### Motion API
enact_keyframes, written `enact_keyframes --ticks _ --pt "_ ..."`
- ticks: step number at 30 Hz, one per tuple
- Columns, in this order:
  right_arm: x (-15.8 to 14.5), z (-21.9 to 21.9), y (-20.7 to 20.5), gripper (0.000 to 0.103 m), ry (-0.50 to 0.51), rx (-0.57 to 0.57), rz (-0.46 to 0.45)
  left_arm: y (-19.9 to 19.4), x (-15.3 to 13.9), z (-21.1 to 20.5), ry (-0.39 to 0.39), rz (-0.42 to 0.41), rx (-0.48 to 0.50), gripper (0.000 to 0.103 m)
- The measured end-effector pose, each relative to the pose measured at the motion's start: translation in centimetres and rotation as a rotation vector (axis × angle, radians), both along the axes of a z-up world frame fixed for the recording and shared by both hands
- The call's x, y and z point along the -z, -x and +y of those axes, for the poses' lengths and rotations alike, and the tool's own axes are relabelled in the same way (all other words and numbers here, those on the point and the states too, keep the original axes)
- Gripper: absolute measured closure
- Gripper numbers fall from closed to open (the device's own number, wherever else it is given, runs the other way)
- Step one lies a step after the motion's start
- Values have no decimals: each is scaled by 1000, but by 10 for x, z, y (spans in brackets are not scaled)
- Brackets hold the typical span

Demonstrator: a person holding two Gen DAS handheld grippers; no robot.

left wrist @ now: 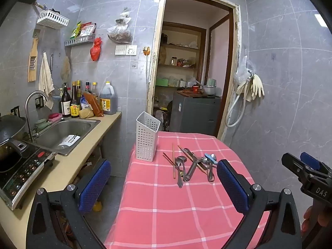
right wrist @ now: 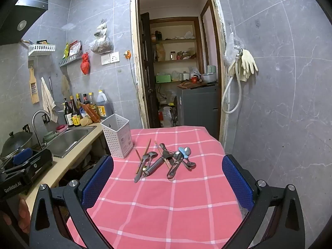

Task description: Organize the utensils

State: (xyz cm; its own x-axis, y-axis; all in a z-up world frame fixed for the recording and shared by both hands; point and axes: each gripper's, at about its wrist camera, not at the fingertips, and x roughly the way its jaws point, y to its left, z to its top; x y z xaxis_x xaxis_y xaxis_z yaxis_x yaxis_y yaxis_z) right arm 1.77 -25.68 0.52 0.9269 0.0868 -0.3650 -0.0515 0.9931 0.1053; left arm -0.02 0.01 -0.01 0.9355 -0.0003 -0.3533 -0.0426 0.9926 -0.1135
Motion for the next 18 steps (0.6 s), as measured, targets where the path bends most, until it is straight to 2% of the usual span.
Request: enact_keyframes --ticks 18 --pt "0 0 0 1 1 -1 1 0 0 0 -5 8 -1 0"
